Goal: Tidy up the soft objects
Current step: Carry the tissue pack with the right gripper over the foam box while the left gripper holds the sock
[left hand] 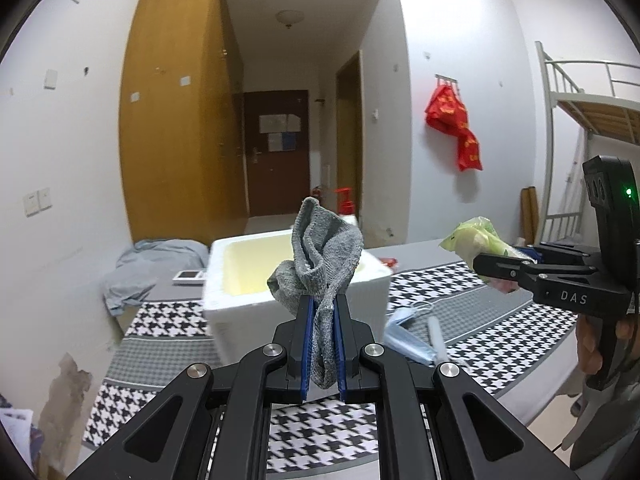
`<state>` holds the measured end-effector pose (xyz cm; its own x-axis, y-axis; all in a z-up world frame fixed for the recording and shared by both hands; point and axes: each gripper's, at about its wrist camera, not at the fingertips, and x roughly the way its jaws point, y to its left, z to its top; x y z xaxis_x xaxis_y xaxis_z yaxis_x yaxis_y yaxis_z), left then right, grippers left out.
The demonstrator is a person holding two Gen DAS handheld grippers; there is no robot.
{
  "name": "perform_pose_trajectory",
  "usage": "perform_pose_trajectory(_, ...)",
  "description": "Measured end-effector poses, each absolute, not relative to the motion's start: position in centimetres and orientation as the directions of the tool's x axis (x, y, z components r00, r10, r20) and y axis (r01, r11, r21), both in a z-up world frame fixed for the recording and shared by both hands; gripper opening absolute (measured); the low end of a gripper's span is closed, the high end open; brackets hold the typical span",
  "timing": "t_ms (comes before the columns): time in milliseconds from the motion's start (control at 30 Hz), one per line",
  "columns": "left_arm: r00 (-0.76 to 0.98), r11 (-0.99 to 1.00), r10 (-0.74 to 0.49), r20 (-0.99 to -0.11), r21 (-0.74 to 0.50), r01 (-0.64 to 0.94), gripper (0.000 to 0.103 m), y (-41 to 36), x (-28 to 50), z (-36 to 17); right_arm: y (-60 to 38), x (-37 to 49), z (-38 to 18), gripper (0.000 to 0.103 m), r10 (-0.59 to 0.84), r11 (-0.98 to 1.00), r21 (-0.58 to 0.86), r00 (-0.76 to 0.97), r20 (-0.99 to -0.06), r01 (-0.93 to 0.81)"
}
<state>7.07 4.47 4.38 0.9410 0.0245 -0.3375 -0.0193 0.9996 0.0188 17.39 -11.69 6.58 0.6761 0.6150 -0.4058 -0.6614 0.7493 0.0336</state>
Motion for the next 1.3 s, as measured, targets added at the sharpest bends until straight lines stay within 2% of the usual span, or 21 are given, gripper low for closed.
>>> perform_pose_trajectory(500,0.922,0.985,0.163,-0.352,0.003,-0.173,0.01,9.2,5.2,4.1,-5.9,18.9,7.9,0.037,0.689,0.668,0.024,0.605,-0.399,-0.744)
perform_pose_trajectory(1300,0.898,0.964,0.232,-0.373,-0.032,-0.262,0.01,12.9,4.4,3.0,1.0,21.8,9.5,0.037,0.726,0.619,0.052,0.545,-0.419,-0.784)
